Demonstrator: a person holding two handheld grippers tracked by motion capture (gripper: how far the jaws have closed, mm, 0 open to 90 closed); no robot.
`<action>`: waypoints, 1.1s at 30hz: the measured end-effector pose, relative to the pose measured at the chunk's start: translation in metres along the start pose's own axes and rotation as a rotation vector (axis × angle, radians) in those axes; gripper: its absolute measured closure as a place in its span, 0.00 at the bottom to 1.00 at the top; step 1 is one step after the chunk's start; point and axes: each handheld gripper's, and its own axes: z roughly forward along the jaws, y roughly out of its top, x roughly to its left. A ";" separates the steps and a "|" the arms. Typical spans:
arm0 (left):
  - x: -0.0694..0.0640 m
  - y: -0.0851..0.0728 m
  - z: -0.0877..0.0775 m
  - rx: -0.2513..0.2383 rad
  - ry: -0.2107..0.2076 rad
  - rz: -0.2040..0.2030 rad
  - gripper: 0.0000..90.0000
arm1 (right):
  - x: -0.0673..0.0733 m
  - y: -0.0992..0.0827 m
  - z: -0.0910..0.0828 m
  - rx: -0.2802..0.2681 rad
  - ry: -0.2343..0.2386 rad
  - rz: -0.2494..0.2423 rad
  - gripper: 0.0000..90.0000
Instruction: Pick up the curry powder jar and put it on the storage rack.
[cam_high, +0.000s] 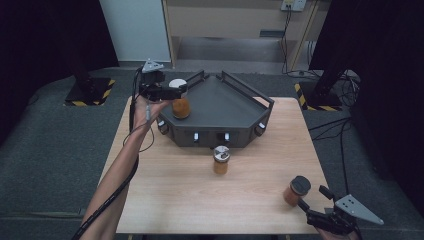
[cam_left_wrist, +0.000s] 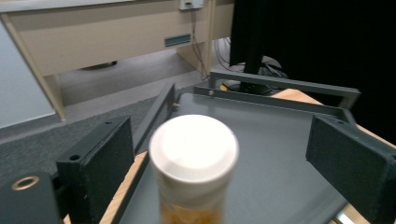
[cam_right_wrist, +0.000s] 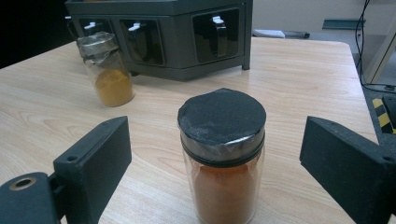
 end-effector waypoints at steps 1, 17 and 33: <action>-0.001 0.000 -0.003 -0.001 -0.007 0.006 0.08 | 0.000 0.000 0.000 0.000 0.000 0.000 0.10; -0.015 -0.002 -0.050 -0.030 -0.118 0.068 0.09 | 0.001 0.001 0.000 0.004 0.000 -0.001 0.10; -0.023 -0.042 -0.088 -0.047 -0.166 0.109 0.09 | 0.002 0.001 0.001 0.004 0.000 -0.006 0.10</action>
